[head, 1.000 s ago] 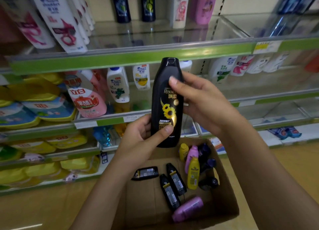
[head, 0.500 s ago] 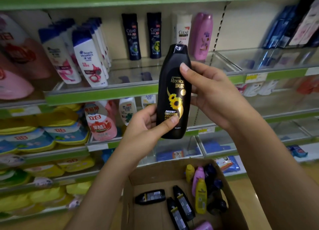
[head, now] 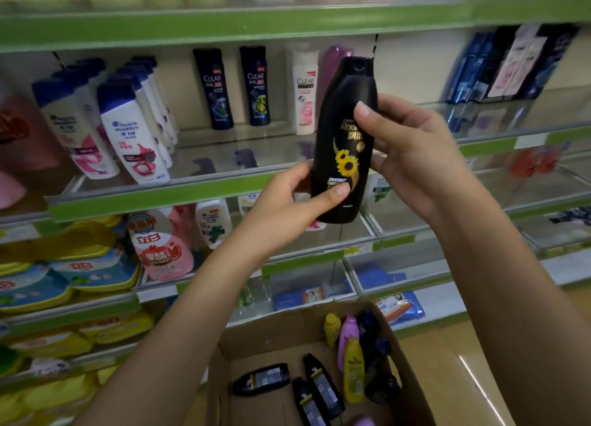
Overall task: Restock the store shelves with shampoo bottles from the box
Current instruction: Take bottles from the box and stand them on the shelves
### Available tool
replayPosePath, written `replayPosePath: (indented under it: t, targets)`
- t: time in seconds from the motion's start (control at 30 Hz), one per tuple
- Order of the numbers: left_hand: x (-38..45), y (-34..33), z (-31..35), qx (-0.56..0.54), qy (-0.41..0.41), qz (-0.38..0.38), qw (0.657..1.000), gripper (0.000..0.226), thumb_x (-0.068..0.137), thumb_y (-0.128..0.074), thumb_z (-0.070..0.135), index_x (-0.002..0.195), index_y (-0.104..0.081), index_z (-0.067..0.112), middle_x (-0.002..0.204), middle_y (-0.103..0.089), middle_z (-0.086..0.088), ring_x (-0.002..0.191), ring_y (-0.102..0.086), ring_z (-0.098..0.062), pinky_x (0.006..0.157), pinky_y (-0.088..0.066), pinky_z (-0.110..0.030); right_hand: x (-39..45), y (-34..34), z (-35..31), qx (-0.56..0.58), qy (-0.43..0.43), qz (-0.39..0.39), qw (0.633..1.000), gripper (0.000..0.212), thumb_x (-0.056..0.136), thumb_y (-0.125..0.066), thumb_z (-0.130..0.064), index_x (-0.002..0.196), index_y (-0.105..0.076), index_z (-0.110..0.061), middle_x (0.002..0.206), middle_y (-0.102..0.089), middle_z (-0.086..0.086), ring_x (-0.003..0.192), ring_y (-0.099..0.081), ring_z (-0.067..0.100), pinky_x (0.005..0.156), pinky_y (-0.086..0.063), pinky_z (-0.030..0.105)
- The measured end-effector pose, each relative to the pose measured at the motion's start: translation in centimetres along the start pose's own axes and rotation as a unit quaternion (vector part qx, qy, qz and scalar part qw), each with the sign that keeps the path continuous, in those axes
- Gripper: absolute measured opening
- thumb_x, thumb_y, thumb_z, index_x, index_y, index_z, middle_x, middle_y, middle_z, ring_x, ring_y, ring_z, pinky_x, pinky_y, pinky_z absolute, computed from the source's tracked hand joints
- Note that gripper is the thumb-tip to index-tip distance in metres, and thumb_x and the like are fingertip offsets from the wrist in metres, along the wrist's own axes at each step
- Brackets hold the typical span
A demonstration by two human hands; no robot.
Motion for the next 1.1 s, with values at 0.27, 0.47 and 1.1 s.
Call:
replayPosePath:
  t: [0.27,0.47,1.1]
  targets:
    - [7.2,-5.9,1.9,0.066,-0.024,0.003,0.998,0.037,0.08,-0.073,0.024,0.115,-0.062,0.019,0.104,-0.069,0.009,0.093,-0.063,-0.001,0.077,-0.049,-0.01,2.9,8.5,-2.1,-0.013,0.011,0.002,1.0,0.03,0.088,-0.063,-0.009,0.118,-0.064,-0.004,0.103,-0.069,0.008,0.1,-0.067,0.023,0.088,-0.056,0.04]
    - [14.7,-11.6,1.1,0.082,-0.001,0.036,0.996,0.039,0.079,-0.074,0.019,0.116,-0.063,0.018,0.103,-0.069,0.008,0.094,-0.063,-0.001,0.072,-0.047,-0.007,7.5,16.4,-1.6,0.002,-0.002,-0.006,1.0,0.037,0.088,-0.062,-0.002,0.124,-0.06,-0.002,0.104,-0.071,0.008,0.097,-0.069,0.018,0.085,-0.056,0.034]
    - [32.4,-13.7,-5.2,0.138,0.046,0.131,0.981,0.037,0.08,-0.071,0.005,0.114,-0.059,0.009,0.102,-0.066,0.002,0.089,-0.063,-0.006,0.075,-0.048,-0.008,24.2,25.9,5.6,-0.039,0.01,-0.067,0.997,0.04,0.085,-0.068,-0.002,0.124,-0.062,-0.005,0.111,-0.071,0.01,0.105,-0.068,0.024,0.097,-0.053,0.044]
Point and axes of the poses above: each hand's wrist, its own x-axis towards the middle knuckle, its own y-axis out of the back of the hand, z = x × y, the point moved 6 cm from there along x, towards the middle knuckle
